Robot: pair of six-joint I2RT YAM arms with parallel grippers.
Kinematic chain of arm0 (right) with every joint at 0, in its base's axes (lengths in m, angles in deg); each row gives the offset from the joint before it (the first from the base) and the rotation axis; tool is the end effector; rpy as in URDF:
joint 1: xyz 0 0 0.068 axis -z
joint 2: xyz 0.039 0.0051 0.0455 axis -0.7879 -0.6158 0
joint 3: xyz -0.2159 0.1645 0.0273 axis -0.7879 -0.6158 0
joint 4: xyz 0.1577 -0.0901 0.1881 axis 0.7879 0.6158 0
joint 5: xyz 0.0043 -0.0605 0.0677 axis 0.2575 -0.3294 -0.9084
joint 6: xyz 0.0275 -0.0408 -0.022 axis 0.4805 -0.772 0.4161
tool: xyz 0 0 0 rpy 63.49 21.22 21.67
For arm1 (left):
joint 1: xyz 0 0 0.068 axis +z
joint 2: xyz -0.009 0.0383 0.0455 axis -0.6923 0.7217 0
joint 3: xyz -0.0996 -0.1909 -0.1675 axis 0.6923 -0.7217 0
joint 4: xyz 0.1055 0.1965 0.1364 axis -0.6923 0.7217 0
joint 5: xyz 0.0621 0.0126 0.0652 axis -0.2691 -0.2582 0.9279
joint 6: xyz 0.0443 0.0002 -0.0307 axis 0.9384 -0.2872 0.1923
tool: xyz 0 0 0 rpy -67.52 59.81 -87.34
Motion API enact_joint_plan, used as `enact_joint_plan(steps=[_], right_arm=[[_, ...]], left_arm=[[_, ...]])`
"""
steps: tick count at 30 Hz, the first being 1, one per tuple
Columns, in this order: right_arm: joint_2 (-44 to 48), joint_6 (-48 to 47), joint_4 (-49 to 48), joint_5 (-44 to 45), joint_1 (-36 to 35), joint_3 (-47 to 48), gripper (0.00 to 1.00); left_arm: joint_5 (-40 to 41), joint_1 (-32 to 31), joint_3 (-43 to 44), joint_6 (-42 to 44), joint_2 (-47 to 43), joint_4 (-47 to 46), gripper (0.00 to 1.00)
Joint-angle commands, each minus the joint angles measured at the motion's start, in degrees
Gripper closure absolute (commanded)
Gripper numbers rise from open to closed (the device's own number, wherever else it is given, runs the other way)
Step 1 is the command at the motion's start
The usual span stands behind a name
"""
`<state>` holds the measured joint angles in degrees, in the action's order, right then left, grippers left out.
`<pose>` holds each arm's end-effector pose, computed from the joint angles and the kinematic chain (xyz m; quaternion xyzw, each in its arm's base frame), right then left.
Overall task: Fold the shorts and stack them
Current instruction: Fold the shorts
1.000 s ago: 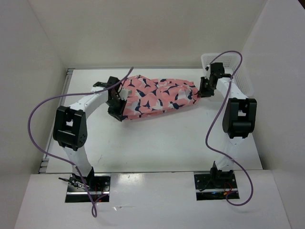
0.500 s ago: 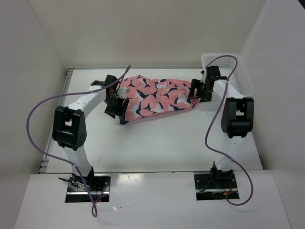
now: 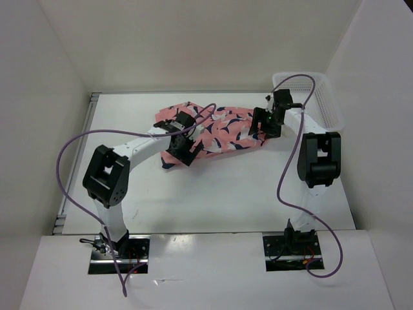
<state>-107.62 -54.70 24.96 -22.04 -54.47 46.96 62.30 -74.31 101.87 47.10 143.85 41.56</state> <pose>0.4235 0.0284 0.2066 0.0210 0.9584 0.1635 0.2330 0.3345 -0.1947 0.2322 0.2467 0.9372 -0.0376 0.2436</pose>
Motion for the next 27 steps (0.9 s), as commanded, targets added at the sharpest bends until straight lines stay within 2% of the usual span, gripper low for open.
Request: enact_joint_plan(steps=[1, 6, 11, 13, 14, 15, 16, 21, 23, 27], right_arm=[[5.1, -0.6, -1.3, -0.4, -0.3, 0.2, 0.16], [7.1, -0.6, -1.3, -0.4, -0.3, -0.4, 0.16], [7.7, -1.1, -1.3, 0.2, -0.3, -1.6, 0.16], [7.7, -1.1, -1.3, 0.8, -0.3, -1.6, 0.16], [7.7, -1.1, -1.8, 0.8, -0.3, -1.6, 0.16], [7.7, -1.1, -1.8, 0.8, -0.3, -1.0, 0.16], [7.7, -1.1, -1.8, 0.8, -0.3, -1.0, 0.16], [8.4, -1.1, -1.8, 2.1, -0.3, -1.0, 0.16], [9.8, -0.6, -1.8, 2.6, -0.3, -1.0, 0.16], [11.8, 0.1, -1.8, 2.6, -1.0, -5.7, 0.16]], left_arm=[[9.9, 1.3, -1.6, 0.2, 3.2, -11.0, 0.04], [12.3, 0.8, -1.1, 0.2, 6.5, -14.6, 0.03], [10.2, -2.3, -8.2, 0.2, 8.6, -15.3, 0.03], [8.5, -2.3, -9.5, 0.2, 9.3, -15.3, 0.06], [8.5, -2.3, -9.5, 0.2, 9.4, -15.3, 0.10], [7.8, -2.3, -10.4, 0.2, 10.1, -14.7, 0.27], [7.8, -2.3, -10.4, 0.2, 10.1, -14.7, 0.35], [8.1, -1.7, -12.7, 0.2, 7.7, -12.3, 0.68], [8.1, -1.1, -17.6, 0.2, 5.0, -11.6, 0.75], [8.1, 0.0, -24.9, 0.2, -2.7, -9.7, 0.75]])
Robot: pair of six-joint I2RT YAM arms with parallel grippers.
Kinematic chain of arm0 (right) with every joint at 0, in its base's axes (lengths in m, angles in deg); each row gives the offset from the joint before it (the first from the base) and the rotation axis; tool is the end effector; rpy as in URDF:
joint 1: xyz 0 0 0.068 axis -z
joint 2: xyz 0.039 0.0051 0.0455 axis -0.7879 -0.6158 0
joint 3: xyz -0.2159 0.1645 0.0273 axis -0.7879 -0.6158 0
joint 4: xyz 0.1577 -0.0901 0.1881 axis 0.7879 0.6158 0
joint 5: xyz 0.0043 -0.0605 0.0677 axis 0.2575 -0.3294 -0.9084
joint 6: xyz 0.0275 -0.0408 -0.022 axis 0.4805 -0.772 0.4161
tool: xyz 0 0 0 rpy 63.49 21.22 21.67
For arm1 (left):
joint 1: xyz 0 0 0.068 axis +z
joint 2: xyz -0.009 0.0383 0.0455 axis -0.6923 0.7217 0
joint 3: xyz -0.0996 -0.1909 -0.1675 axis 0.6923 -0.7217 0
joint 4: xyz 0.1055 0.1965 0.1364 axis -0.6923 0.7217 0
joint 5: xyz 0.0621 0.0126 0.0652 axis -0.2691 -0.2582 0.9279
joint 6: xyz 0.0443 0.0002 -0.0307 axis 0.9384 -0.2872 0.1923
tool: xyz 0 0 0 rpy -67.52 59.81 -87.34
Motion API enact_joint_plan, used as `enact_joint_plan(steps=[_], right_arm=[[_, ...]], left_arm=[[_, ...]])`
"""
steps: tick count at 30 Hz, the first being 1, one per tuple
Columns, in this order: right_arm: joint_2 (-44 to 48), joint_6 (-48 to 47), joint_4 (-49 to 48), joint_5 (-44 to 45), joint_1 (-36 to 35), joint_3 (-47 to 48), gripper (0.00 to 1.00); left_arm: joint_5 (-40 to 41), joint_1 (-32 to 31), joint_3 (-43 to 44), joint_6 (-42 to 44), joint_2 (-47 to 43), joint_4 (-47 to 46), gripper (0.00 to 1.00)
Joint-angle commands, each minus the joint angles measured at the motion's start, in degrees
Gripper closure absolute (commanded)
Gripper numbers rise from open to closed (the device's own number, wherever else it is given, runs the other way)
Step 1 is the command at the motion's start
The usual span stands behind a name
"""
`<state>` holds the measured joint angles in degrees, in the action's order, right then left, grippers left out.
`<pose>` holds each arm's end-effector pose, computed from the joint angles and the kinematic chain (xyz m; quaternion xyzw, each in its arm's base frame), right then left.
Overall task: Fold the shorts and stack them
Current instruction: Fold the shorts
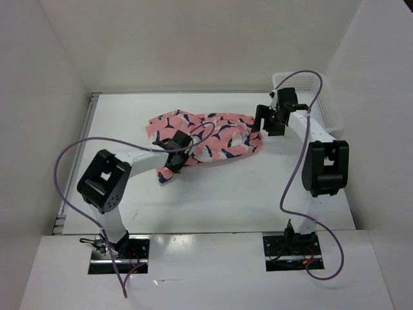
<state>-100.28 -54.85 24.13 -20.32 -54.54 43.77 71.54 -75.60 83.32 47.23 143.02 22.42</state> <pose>0.4032 0.0270 0.2408 0.0169 0.9488 0.1518 0.2765 0.3110 -0.1837 0.1613 0.2358 0.9317 0.0317 0.2746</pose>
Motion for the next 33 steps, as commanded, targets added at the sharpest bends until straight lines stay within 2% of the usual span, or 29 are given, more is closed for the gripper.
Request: enact_joint_plan(steps=[1, 5, 8, 12, 13, 14, 17, 18, 19, 22, 25, 27, 30, 33], right_arm=[[5.4, 0.8, -1.0, 1.5, -1.6, -3.5, 0.16], [7.8, 0.8, -2.1, 0.4, -3.0, -8.2, 0.16], [7.8, -1.6, -2.6, -0.8, -4.7, -8.2, 0.16], [3.2, -7.0, -4.9, 0.2, -10.6, -5.8, 0.12], [1.8, -5.0, -5.0, -0.3, -10.6, -3.6, 0.11], [0.5, -5.0, -5.0, -0.9, -10.6, -2.3, 0.11], [-4.4, -7.4, -5.6, 1.1, -10.6, 2.3, 0.09], [-6.6, -8.3, -5.6, 1.8, -10.6, 3.9, 0.08], [-7.7, -9.1, -6.1, 1.8, -10.6, 4.6, 0.08], [-11.1, -10.3, -6.6, 1.8, -10.6, 5.4, 0.07], [-13.1, -10.8, -8.0, 3.7, -10.6, 4.8, 0.07], [-14.4, -11.4, -8.0, 3.7, -10.6, 4.8, 0.07], [-15.8, -10.7, -7.5, 0.5, -10.6, 4.8, 0.12], [-16.6, -9.3, -7.5, -0.7, -11.2, 4.8, 0.27]], left_arm=[[-0.3, 1.8, -7.5, 0.0, -3.0, 10.1, 0.75], [0.4, 2.4, -11.0, 0.0, -8.6, 12.9, 0.75], [0.4, 2.4, -13.4, 0.0, -12.3, 13.5, 0.75], [2.2, 2.4, -13.7, 0.0, -13.7, 12.2, 0.65], [1.5, 3.0, -11.2, 0.0, -13.7, 12.7, 0.61], [0.9, 3.0, -9.6, 0.0, -13.7, 12.7, 0.46], [-1.2, 4.4, -3.7, 0.0, -13.7, 15.3, 0.21], [-1.2, 5.1, -2.6, 0.0, -13.7, 15.3, 0.10], [-1.8, 5.1, -1.7, 0.0, -13.7, 16.0, 0.07], [-2.5, 6.3, 1.2, 0.0, -15.1, 18.4, 0.05], [-7.5, 8.8, 6.0, 0.0, -17.5, 22.4, 0.05], [-9.4, 13.6, 8.8, 0.0, -17.5, 23.7, 0.05], [-14.5, 18.9, 10.5, 0.0, -18.2, 25.3, 0.05], [-16.9, 21.8, 8.0, 0.0, -19.8, 27.5, 0.05]])
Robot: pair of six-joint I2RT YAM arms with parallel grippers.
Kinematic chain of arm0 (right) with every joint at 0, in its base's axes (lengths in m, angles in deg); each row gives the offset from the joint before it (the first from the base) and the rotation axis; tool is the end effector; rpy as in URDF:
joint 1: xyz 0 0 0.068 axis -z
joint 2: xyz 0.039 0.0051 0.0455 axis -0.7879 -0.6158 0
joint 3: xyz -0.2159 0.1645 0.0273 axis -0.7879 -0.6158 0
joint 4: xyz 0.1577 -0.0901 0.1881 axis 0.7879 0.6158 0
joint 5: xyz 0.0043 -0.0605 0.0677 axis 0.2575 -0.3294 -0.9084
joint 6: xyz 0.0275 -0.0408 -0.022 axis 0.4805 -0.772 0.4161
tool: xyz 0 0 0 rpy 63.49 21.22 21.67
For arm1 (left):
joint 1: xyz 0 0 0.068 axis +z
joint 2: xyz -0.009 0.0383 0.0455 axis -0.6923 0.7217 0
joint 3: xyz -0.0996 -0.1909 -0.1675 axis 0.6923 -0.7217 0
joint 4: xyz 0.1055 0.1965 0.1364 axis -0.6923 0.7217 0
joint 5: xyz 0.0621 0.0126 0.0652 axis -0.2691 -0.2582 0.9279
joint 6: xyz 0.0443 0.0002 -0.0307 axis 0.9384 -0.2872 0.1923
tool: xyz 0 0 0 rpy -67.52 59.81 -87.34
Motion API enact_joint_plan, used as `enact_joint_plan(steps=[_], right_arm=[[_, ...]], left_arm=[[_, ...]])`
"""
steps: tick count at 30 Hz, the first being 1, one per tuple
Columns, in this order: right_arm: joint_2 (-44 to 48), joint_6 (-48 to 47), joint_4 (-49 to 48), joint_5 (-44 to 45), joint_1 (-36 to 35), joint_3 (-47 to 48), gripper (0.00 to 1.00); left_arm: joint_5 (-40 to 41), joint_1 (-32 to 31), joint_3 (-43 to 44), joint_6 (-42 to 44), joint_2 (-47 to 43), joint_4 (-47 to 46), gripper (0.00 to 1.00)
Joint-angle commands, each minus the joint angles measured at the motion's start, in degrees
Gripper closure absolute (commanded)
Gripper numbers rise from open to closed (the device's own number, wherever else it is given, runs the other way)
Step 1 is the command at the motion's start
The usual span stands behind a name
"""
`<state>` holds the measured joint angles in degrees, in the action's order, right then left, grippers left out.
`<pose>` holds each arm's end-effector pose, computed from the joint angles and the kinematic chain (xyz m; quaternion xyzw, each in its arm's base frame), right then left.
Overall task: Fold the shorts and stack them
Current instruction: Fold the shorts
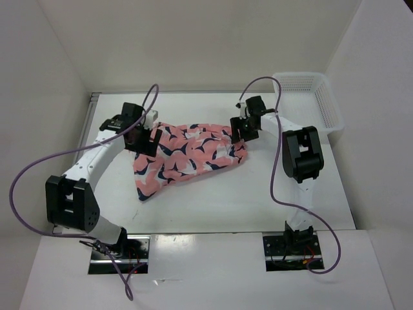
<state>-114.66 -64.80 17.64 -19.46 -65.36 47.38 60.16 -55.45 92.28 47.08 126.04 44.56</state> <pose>0.4326 0.1115 0.1641 -0.1493 0.9481 0.1442 0.2408 0.3111 -0.0634 0.2813 0.0926 0.9528 -0.0198 0.2883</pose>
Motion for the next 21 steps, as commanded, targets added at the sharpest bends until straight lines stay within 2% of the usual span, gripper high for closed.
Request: enact_joint_plan(steps=[1, 4, 5, 6, 7, 8, 11, 15, 18, 21], right_arm=[[-2.2, 1.4, -0.5, -1.6, -0.3, 0.6, 0.38], [-2.2, 2.6, -0.5, -1.6, -0.3, -2.4, 0.53], [-1.7, 2.6, -0.5, -1.6, -0.3, -2.9, 0.63], [-1.7, 3.3, -0.5, -1.6, -0.3, -3.0, 0.69], [-1.1, 3.3, -0.5, -1.6, -0.3, -3.5, 0.75], [-1.0, 3.3, -0.5, -1.6, -0.3, -3.5, 0.85], [1.0, 3.3, -0.5, 1.2, -0.3, -3.5, 1.00], [3.5, 3.9, 0.1, 2.5, 0.4, -3.0, 1.00], [6.3, 3.3, 0.7, 2.5, 1.0, -3.0, 1.00], [9.9, 2.7, 2.1, 2.5, 1.6, -2.4, 1.00]], left_arm=[[-5.5, 1.6, -1.7, 0.2, -2.8, 5.4, 0.03], [-3.3, 4.3, -5.8, 0.2, -1.2, 1.8, 0.01], [-2.8, 5.5, -6.7, 0.2, 0.0, 0.8, 0.01], [-2.8, 6.7, -6.7, 0.2, 1.4, -0.6, 0.01], [-3.5, 8.2, -6.7, 0.2, 4.7, -0.6, 0.01], [-5.5, 10.9, -5.4, 0.2, 6.6, -0.6, 0.01], [-11.3, 13.8, -1.5, 0.2, 11.7, -1.4, 0.01], [-16.0, 13.8, -0.3, 0.2, 14.8, -5.3, 0.01], [-16.0, 13.8, 1.9, 0.2, 19.3, -7.5, 0.01], [-12.7, 12.5, 2.7, 0.2, 22.8, -10.1, 0.01]])
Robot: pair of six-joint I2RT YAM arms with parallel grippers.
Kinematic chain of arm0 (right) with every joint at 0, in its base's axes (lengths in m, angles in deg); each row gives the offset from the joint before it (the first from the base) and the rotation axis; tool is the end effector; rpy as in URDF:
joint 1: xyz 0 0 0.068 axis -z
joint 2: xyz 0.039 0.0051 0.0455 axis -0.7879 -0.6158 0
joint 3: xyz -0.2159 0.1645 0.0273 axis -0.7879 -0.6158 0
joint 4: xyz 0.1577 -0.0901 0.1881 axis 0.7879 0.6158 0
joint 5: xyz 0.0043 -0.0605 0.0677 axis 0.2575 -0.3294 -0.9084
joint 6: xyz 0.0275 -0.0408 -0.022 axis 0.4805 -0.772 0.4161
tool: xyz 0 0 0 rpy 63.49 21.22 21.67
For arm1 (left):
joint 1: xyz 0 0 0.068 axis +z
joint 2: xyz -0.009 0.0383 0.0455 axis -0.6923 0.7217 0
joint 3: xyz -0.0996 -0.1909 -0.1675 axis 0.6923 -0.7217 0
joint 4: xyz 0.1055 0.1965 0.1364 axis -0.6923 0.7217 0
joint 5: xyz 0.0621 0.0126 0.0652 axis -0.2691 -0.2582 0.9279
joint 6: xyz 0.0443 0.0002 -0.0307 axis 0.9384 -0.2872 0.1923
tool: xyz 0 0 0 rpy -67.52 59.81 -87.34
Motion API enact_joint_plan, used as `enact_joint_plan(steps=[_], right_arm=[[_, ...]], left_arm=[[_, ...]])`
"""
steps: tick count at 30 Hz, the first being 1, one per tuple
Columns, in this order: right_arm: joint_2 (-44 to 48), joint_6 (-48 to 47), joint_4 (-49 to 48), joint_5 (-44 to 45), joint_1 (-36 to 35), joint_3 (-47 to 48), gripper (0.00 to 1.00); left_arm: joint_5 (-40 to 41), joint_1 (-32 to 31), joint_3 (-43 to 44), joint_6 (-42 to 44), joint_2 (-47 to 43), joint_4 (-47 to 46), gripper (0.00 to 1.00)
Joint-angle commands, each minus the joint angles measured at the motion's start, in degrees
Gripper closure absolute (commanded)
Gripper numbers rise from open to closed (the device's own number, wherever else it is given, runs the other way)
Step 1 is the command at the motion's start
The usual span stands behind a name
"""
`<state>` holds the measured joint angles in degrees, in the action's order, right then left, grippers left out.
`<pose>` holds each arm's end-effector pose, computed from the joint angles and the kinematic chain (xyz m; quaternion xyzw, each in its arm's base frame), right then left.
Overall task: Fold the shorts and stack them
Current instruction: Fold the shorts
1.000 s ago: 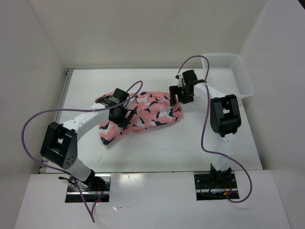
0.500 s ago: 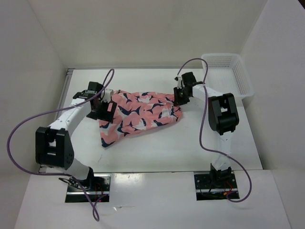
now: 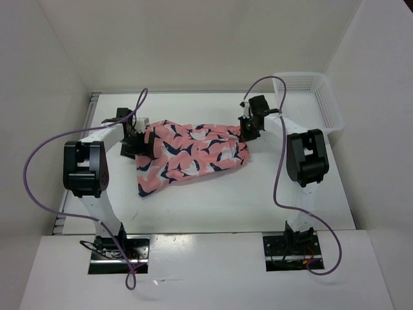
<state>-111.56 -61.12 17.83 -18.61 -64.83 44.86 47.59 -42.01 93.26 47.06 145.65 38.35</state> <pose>0.4230 0.1046 0.1737 -0.1128 0.9531 0.1441 0.2412 0.3709 0.0045 0.1806 0.0011 0.9783 -0.0949 0.1840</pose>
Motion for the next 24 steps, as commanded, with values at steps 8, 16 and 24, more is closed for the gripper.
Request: enact_joint_plan(steps=[8, 16, 24], right_arm=[[15.8, -2.8, 6.2, 2.2, 4.7, -0.5, 1.00], [19.1, -3.9, 12.9, 3.8, 4.7, 7.7, 1.00], [16.9, -3.3, 16.5, 7.5, -0.8, 16.9, 1.00]], left_arm=[[-1.5, -2.2, 7.8, 0.2, 7.5, -6.3, 0.02], [-7.1, -9.4, 18.2, 0.2, 14.7, -3.0, 0.06], [-5.8, -15.7, 26.5, 0.2, 23.3, -3.0, 0.40]])
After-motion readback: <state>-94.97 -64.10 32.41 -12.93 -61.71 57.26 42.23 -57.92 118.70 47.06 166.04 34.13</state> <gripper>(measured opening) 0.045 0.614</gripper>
